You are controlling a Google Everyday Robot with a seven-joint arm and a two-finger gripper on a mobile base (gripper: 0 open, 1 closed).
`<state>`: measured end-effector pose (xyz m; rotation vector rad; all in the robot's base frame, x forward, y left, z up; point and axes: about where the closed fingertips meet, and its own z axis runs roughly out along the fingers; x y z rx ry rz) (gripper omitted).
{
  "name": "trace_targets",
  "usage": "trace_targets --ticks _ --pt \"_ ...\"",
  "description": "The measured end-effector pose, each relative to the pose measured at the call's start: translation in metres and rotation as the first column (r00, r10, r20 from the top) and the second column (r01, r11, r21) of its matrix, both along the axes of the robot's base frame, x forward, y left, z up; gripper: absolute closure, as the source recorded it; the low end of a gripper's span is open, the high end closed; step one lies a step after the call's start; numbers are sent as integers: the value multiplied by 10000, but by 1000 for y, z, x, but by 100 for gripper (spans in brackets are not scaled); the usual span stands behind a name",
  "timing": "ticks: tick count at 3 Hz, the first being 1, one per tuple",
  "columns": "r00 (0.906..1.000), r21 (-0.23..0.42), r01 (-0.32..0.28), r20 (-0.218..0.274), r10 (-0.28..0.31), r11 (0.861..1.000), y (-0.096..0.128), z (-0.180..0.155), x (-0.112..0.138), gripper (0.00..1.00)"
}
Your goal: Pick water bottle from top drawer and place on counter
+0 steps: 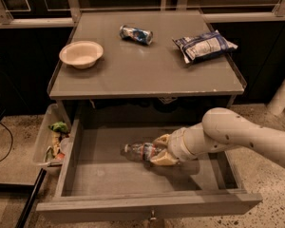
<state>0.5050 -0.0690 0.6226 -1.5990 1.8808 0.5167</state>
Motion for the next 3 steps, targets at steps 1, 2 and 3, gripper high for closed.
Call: trace_targets --ticks 1,2,3 --pt "9998 219 -221 9 221 9995 -1 32 -17 100" --pt "9975 310 -543 460 529 9980 -6 77 -18 100" --pt "9941 244 -584 928 559 9980 -21 123 2 100"
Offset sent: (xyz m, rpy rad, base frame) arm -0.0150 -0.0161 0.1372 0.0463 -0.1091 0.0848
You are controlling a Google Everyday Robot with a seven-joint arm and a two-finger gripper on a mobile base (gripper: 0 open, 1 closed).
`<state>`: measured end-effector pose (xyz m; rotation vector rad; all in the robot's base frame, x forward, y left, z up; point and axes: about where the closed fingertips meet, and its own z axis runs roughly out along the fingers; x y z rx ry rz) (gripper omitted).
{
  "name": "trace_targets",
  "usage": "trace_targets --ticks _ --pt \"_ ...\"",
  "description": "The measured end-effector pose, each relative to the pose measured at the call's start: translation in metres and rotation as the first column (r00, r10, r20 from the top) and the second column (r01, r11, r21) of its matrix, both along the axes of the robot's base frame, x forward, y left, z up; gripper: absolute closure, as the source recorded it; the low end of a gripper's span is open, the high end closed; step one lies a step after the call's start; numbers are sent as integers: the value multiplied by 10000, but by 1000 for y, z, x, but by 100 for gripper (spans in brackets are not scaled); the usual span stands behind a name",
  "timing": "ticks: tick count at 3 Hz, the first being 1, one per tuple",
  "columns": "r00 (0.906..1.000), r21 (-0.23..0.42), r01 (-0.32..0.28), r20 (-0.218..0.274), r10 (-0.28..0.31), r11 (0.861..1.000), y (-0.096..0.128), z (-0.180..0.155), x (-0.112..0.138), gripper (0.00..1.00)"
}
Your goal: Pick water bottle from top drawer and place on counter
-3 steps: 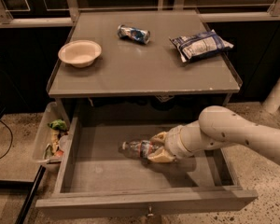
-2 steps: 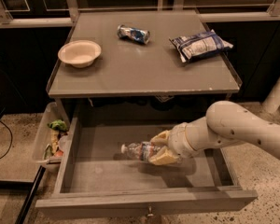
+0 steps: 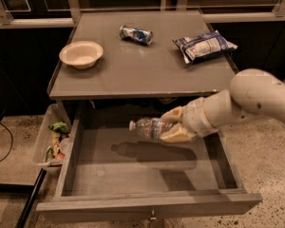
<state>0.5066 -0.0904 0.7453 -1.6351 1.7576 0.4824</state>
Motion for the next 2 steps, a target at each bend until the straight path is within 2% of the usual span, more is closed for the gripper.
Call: trace_targets --ticks 1,2 --pt "9977 -128 421 534 -413 9990 -25 41 32 100" --pt "9906 -419 851 1111 -800 9955 -43 81 61 100"
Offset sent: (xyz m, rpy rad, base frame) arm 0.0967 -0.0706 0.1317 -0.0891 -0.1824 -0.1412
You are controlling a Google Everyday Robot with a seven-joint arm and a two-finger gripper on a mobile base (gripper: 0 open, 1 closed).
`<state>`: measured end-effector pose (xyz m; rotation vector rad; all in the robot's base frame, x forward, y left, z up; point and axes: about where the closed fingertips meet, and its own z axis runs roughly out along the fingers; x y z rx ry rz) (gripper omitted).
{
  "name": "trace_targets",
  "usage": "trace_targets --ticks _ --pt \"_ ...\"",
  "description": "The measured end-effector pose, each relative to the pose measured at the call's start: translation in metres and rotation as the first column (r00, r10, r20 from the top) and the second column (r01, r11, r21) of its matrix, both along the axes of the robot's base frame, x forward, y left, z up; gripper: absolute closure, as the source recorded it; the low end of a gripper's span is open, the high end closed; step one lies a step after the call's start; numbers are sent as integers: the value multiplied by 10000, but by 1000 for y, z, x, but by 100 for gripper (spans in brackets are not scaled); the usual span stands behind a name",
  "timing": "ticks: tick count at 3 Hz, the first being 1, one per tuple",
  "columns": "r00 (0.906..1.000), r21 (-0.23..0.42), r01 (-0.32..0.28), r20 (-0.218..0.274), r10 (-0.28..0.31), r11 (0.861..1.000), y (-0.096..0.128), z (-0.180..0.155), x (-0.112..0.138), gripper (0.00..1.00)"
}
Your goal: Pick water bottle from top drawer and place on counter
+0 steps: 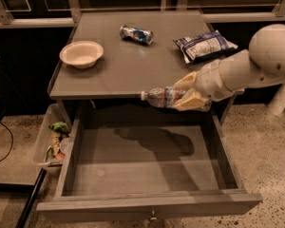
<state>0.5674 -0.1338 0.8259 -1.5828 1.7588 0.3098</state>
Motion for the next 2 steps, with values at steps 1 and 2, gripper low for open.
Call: trace_targets --ticks 1,2 --pt "9990 -86 68 442 -64 9999 -6 33 14 100" --pt "9990 -86 67 442 -63 9999 -5 33 14 100"
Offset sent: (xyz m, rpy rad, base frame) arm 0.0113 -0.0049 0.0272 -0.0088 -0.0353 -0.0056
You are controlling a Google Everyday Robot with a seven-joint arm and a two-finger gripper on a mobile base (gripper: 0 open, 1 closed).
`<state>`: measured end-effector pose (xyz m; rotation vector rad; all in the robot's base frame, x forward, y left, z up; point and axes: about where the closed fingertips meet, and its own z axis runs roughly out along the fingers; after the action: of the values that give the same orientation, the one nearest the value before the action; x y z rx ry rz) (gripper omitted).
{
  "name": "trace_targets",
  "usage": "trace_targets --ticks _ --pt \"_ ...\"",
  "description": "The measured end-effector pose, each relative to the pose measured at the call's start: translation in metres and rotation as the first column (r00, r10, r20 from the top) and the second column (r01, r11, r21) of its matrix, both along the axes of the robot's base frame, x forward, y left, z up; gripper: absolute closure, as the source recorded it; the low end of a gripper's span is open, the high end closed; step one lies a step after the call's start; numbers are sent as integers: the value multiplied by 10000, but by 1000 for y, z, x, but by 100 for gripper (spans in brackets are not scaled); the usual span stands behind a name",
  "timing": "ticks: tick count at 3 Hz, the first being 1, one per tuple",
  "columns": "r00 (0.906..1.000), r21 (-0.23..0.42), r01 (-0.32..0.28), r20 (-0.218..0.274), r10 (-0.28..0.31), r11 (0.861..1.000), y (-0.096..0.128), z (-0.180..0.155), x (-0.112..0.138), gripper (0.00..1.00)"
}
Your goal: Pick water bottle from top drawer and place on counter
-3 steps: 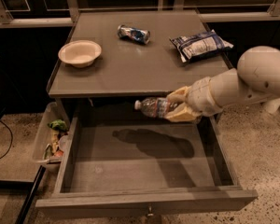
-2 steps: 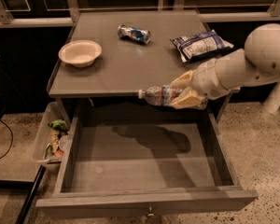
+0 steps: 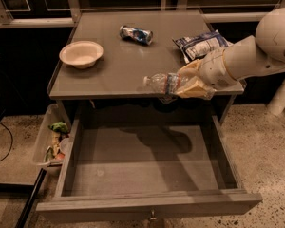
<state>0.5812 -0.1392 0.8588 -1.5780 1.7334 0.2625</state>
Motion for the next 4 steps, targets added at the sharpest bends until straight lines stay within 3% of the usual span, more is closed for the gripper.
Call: trace_targets --ticks 1,4 --pt "9997 53 -134 183 133 9999 10 0 7 100" --pt "9837 875 -1641 892 1564 9825 65 39 94 100"
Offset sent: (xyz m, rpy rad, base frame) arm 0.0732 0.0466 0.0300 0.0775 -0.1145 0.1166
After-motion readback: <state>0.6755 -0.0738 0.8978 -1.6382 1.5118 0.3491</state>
